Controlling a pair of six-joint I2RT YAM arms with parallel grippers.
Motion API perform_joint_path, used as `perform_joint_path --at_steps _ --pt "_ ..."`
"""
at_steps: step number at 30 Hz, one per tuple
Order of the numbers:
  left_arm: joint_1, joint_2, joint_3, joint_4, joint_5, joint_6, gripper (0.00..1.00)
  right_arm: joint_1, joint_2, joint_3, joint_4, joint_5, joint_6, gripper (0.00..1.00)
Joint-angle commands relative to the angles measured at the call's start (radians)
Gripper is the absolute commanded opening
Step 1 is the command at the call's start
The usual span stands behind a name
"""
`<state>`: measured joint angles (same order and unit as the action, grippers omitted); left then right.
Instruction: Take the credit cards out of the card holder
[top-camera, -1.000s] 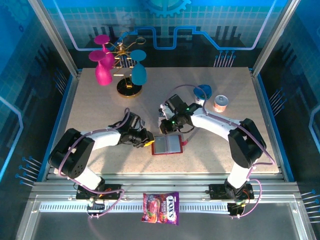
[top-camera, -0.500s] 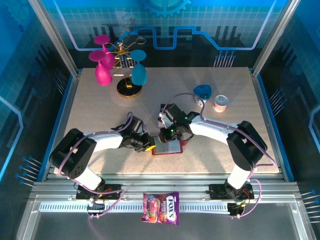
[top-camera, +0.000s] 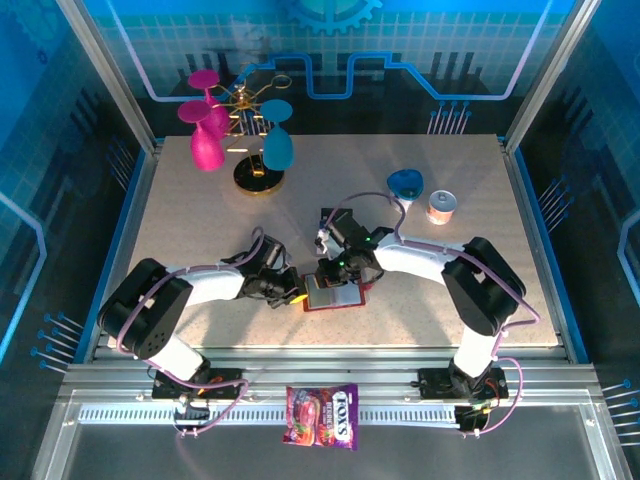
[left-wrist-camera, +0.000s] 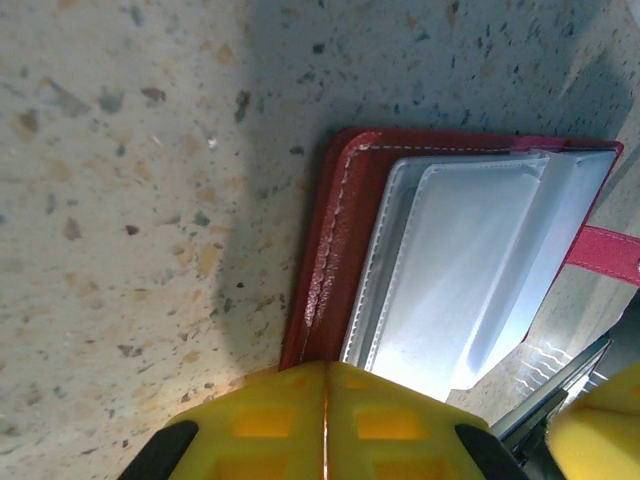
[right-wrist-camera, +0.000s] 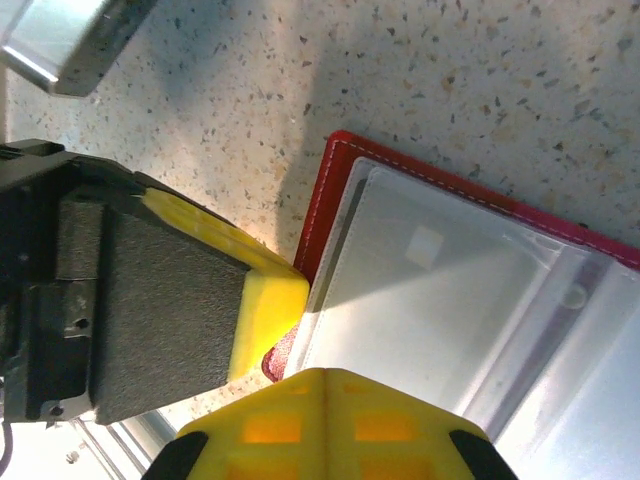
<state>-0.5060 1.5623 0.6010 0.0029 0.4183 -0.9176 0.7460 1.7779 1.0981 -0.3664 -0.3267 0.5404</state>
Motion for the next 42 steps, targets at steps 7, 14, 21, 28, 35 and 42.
perform_joint_path --at_steps 7,14,21,28,35,42 --pt "-0.007 0.005 -0.010 -0.003 -0.015 0.000 0.08 -0.007 0.061 -0.003 0.008 -0.049 0.039 0.00" --pt "-0.005 0.012 0.000 -0.016 -0.025 0.007 0.08 -0.010 0.082 0.012 -0.025 -0.037 0.043 0.05" --pt "-0.006 0.021 0.009 -0.030 -0.029 0.020 0.08 -0.016 0.081 0.009 -0.053 -0.013 0.044 0.12" --pt "-0.005 0.027 0.012 -0.032 -0.027 0.023 0.08 -0.035 0.071 -0.005 -0.059 -0.007 0.046 0.18" --pt "-0.005 0.025 0.019 -0.042 -0.029 0.026 0.08 -0.057 0.054 -0.030 -0.050 -0.012 0.044 0.19" --pt "-0.005 0.017 0.030 -0.062 -0.033 0.029 0.08 -0.079 0.042 -0.059 -0.023 -0.032 0.050 0.20"
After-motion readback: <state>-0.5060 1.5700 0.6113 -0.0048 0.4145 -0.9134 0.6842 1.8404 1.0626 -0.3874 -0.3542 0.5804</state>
